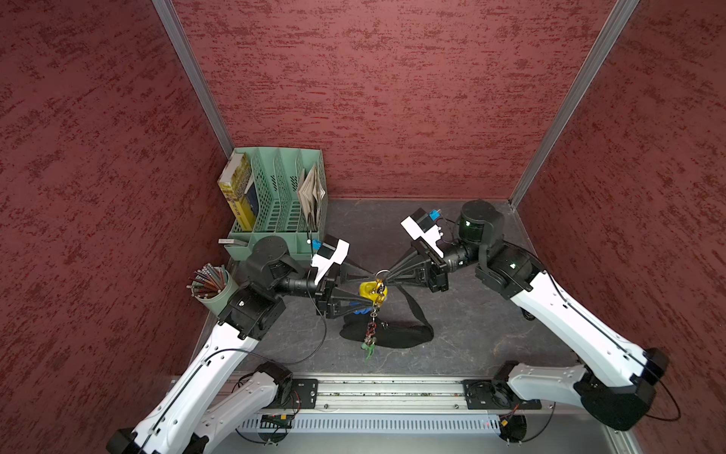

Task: Remove the decoration from the bag
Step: Pick up the bag from the center of the board, then remove the decoration item from the bag.

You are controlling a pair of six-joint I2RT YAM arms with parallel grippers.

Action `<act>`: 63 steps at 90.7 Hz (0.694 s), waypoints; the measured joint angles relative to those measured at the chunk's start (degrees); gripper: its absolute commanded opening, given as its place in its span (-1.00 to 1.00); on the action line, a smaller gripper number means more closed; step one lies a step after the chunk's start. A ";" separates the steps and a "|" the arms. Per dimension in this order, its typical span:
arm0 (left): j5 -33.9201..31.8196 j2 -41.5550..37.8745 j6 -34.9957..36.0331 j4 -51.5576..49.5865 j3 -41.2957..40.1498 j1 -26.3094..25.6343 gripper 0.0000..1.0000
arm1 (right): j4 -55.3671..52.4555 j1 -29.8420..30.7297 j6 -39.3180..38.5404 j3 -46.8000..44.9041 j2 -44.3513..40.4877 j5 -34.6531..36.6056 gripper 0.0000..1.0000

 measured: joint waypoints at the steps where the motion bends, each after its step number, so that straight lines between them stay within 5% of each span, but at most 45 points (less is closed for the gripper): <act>1: 0.00 0.00 0.04 0.00 0.09 -0.04 0.47 | 0.11 0.00 0.02 0.00 0.00 -0.22 -1.00; 23: 0.04 0.02 -0.68 0.09 2.36 -2.84 0.50 | 2.43 0.00 0.24 -0.24 -0.66 -3.39 -1.00; 63: -0.46 4.48 0.42 -0.87 4.85 -9.01 -0.14 | 3.39 0.00 0.24 -0.24 -1.03 -5.86 -1.00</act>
